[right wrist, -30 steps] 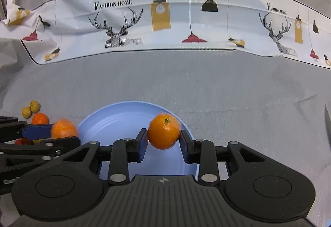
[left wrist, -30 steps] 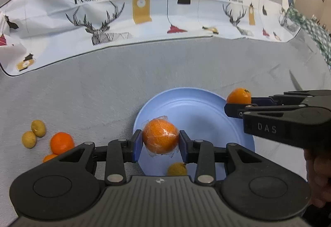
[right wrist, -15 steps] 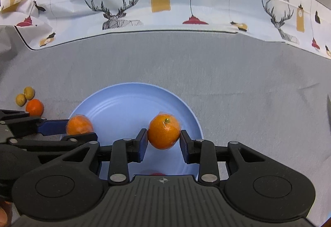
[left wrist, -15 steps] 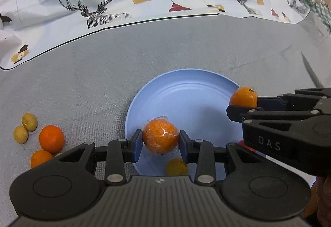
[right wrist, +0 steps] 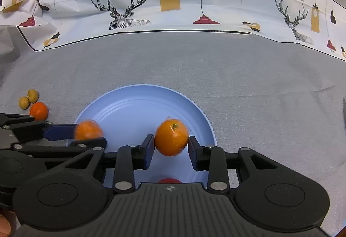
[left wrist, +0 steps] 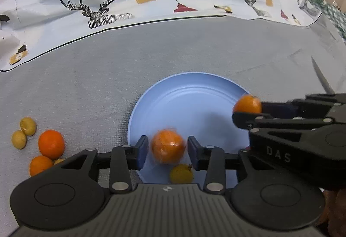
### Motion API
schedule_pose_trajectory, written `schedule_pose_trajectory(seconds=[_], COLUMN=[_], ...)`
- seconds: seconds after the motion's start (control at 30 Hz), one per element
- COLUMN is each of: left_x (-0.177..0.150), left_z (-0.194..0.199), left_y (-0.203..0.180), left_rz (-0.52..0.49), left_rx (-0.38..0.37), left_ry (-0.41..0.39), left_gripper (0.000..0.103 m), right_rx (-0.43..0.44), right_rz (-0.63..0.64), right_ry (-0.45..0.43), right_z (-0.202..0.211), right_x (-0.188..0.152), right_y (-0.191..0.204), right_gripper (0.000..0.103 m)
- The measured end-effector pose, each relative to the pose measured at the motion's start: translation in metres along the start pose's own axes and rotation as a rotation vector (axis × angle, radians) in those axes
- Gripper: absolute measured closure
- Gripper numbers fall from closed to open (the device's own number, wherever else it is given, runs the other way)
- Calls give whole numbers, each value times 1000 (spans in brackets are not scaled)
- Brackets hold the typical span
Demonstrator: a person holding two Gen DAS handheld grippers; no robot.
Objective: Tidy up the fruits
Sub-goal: 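Open the left tool releasing the bagged orange while the right tool releases the mandarin onto the plate, then move both open tools back toward the fruit pile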
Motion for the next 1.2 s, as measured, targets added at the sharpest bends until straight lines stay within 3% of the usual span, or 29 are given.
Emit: schedule_pose_trajectory(seconds=[0.1,0.2,0.23,0.27,0.33,0.43,0.5,0.57,0.63,0.7,0.83,0.93,1.03,1.13,1.2], left_x=[5,8,6,4,-1,-12,-23,-31,-36,-40,-44,-48,-48,-53,-51], left_z=[13,40,52,63,89,129,146,151,145,135,119,106,102,94,84], left_y=[6,23,33,42,62,93,121,148,167,178,188,191,195,200,201], left_rz=[18,80,100,115,131,151,239,386,457,500,530,543,551,590,612], left_rx=[3,-10,5,21,39,70,84,30,46,42,18,-40,-54,-94,-130], left_ry=[-45,-134,-171,-201,-262,-354,-385,-384,-349,-296,-216,-152,-144,-111,-76], left_gripper=[50,50,57,72,87,92,92,92,92,92,92,91,90,88,81], right_rx=[-9,-4,-3,-1,10,44,71,114,156,187,234,288,328,317,312], right_rz=[-10,-44,-67,-95,-126,-113,-83,-58,-32,-2,53,124,244,326,351], right_ry=[-41,-93,-104,-121,-160,-236,-289,-328,-352,-352,-293,-223,-139,-91,-81], right_z=[9,20,23,27,35,53,67,78,85,85,73,61,47,33,24], right_x=[2,6,8,9,12,15,15,15,16,19,20,15,5,-1,-1], right_y=[-4,-11,-14,-17,-16,-5,8,22,37,52,82,111,143,167,179], right_gripper=[55,54,53,53,53,54,56,65,72,79,84,84,84,82,77])
Point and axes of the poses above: each gripper's, at about its wrist camera, not at the fingertips, and z roughly against the way its jaws point, y to its left, x to its top, the point moved 6 cm from there along -z, roughly the way its jaws point, and after that the axes turned 6 degrees about y, right-handed, at the moved point
